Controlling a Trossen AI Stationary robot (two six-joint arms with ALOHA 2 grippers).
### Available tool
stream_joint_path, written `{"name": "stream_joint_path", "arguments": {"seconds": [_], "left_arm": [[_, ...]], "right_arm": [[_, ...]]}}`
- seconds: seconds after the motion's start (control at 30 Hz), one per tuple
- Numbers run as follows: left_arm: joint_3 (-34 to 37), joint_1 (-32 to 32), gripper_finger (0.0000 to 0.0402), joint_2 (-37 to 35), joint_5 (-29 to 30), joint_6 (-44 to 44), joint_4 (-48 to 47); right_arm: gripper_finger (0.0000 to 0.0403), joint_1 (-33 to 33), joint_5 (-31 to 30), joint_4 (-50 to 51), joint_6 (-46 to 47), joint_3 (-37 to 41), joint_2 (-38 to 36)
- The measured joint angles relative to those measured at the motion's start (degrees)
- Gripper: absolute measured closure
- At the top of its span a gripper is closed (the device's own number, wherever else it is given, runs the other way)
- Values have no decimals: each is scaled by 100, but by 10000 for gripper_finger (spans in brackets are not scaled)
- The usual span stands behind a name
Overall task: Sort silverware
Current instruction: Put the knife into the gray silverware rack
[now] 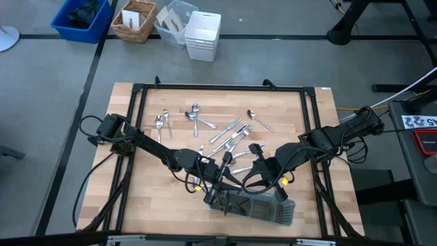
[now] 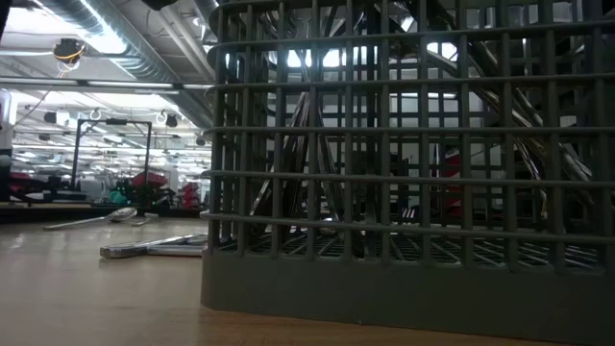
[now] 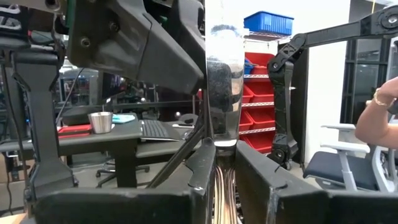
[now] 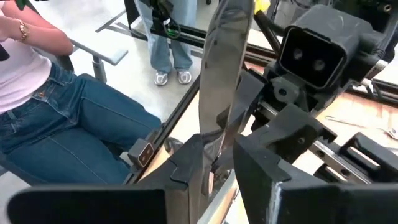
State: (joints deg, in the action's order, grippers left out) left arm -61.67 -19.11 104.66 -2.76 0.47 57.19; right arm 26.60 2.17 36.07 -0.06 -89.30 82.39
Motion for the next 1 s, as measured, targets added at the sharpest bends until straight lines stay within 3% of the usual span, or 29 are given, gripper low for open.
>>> {"name": "stream_joint_path", "arguments": {"seconds": [1.0], "left_arm": [[0, 2, 359, 4, -2, 109, 2]], "right_arm": [[324, -1, 343, -352, -220, 4, 116]]}}
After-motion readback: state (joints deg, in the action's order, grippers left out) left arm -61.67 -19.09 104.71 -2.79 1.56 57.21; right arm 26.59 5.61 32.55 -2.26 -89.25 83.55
